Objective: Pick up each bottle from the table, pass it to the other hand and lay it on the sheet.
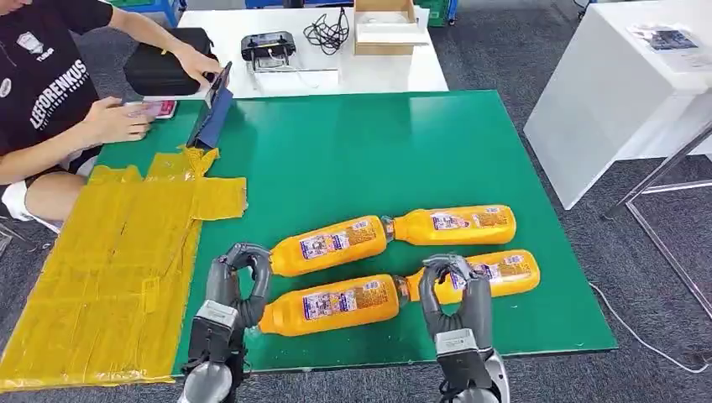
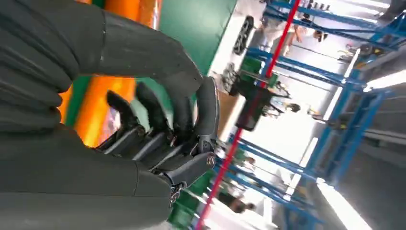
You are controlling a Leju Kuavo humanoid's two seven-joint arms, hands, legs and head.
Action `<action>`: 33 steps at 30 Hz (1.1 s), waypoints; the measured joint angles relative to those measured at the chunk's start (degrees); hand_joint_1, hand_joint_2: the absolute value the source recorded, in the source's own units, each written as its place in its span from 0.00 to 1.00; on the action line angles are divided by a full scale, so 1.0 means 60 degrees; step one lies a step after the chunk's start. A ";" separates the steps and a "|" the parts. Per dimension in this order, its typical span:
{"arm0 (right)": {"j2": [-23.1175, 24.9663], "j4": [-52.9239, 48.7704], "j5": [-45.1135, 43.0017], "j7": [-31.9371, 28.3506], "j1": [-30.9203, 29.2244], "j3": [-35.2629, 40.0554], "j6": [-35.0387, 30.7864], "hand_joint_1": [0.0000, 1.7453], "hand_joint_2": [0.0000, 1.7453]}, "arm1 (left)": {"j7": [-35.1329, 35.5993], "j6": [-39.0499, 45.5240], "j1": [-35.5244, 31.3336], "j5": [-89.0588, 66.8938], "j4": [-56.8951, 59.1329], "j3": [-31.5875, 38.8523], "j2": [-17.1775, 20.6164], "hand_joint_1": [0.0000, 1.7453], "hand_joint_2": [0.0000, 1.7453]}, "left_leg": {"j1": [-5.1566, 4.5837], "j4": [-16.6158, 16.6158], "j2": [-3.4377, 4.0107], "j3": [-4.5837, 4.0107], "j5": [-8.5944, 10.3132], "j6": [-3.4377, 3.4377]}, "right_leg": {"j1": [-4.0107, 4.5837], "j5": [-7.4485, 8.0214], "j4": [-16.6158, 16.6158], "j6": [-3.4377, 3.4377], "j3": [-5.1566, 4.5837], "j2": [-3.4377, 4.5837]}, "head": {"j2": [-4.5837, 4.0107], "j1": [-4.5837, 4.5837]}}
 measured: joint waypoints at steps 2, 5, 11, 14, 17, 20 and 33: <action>-0.0187 -0.0066 0.0857 0.0341 -0.0251 0.0070 -0.0233 0.00 1.00 | 0.0040 -0.0004 -0.0059 -0.0015 -0.0095 -0.0022 0.0072 0.00 1.00 | 0.0000 0.0000 0.0001 0.0001 0.0004 0.0002 | 0.0000 0.0004 0.0000 0.0000 0.0000 0.0000 | 0.0000 0.0000; -0.0568 -0.0124 0.2241 0.1023 -0.0775 0.0186 -0.0413 0.00 1.00 | 0.0149 -0.0032 -0.0202 -0.0124 -0.0281 -0.0015 0.0167 0.00 1.00 | 0.0000 0.0000 0.0001 0.0008 0.0006 0.0003 | 0.0000 0.0005 0.0000 0.0000 0.0009 0.0000 | 0.0000 0.0000; -0.1315 0.0126 0.3571 0.2324 -0.2180 0.0546 0.1177 0.00 1.00 | 0.0324 -0.0386 -0.0344 -0.0204 -0.0485 0.0000 0.0280 0.00 1.00 | 0.0000 0.0000 0.0001 0.0001 0.0008 0.0004 | 0.0000 0.0006 0.0005 0.0002 0.0009 0.0000 | 0.0000 0.0000; -0.1661 0.0738 0.4368 0.2594 -0.3388 0.1037 0.2321 0.00 1.00 | 0.0386 -0.0688 -0.0530 -0.0127 -0.0485 0.0011 0.0302 0.00 1.00 | 0.0000 0.0001 0.0003 0.0002 0.0016 0.0006 | 0.0000 0.0009 0.0006 0.0004 0.0008 0.0000 | 0.0000 0.0000; -0.1862 0.1561 0.4912 0.2696 -0.4417 0.1726 0.3127 0.00 1.00 | 0.0422 -0.0867 -0.0673 -0.0084 -0.0485 0.0014 0.0306 0.00 1.00 | 0.0000 0.0001 0.0001 0.0003 0.0021 0.0004 | 0.0001 0.0008 0.0007 0.0004 0.0009 -0.0002 | 0.0000 -0.0004; -0.1906 0.2471 0.4938 0.2569 -0.5396 0.2409 0.3749 0.00 1.00 | 0.0423 -0.0995 -0.0816 -0.0004 -0.0481 -0.0004 0.0317 0.00 1.00 | 0.0002 0.0001 0.0002 0.0005 0.0023 0.0001 | 0.0002 0.0009 0.0010 0.0004 0.0008 -0.0002 | 0.0000 -0.0004; -0.1836 0.4518 0.4526 0.2201 -0.6971 0.3819 0.4317 0.00 1.00 | 0.0382 -0.1144 -0.1162 0.0281 -0.0357 -0.0146 0.0379 0.00 1.00 | 0.0001 0.0002 -0.0003 -0.0001 0.0020 0.0002 | 0.0001 0.0008 0.0009 0.0005 0.0005 -0.0004 | 0.0000 0.0004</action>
